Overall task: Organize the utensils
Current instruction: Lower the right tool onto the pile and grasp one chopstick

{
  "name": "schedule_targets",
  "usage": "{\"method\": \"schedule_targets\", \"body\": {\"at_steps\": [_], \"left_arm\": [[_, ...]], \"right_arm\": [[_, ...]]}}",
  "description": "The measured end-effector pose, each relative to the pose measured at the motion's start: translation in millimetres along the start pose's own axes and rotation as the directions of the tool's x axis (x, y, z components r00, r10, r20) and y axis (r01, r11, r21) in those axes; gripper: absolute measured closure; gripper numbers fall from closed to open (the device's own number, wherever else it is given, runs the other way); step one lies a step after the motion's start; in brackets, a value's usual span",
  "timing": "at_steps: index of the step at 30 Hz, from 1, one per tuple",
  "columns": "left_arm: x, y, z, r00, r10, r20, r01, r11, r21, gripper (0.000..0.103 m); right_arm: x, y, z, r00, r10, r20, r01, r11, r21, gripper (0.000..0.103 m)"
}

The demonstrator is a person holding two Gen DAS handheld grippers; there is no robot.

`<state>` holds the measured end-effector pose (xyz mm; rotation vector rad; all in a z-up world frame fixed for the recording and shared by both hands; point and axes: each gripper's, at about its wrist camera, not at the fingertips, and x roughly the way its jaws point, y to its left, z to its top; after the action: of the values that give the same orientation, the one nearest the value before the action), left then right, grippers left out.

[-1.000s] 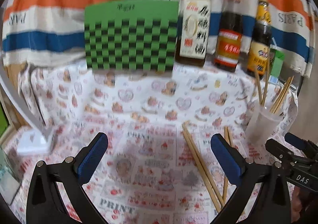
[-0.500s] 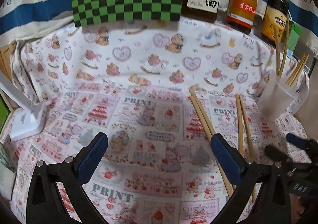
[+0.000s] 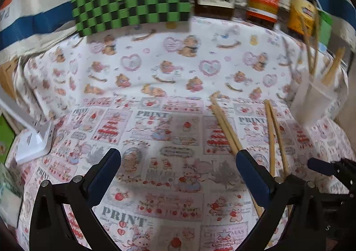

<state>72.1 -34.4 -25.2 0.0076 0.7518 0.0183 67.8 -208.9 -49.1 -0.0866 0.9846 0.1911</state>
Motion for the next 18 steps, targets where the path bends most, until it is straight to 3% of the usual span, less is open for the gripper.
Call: {"method": "schedule_targets", "body": {"at_steps": [5, 11, 15, 16, 18], "left_arm": [[0.6, -13.2, -2.6, 1.0, -0.008, -0.011, 0.008, 0.998, 0.062, 0.0], [2.7, -10.0, -2.7, 0.999, -0.019, -0.031, 0.02, 0.999, 0.033, 0.0], [1.6, -2.9, 0.7, 1.0, 0.016, -0.025, -0.016, 1.0, 0.007, 0.001], [0.1, 0.6, 1.9, 0.999, 0.028, -0.017, -0.028, 1.0, -0.007, 0.001], [-1.4, 5.8, 3.4, 0.999, 0.043, -0.011, -0.043, 0.999, -0.029, 0.0]], "right_arm": [[2.5, 0.8, -1.9, 1.0, 0.01, -0.011, -0.01, 1.0, -0.002, 0.05], [2.1, 11.1, -5.7, 1.0, -0.004, 0.001, 0.004, 0.999, -0.038, 0.059], [0.3, 14.1, -7.0, 1.0, 0.015, 0.003, -0.015, 0.999, -0.043, 0.067], [-0.3, 13.8, -7.2, 1.0, 0.018, 0.004, -0.018, 0.999, -0.042, 0.069], [-1.2, 13.8, -7.7, 1.0, 0.007, 0.011, -0.006, 0.999, -0.04, 0.087]]}}
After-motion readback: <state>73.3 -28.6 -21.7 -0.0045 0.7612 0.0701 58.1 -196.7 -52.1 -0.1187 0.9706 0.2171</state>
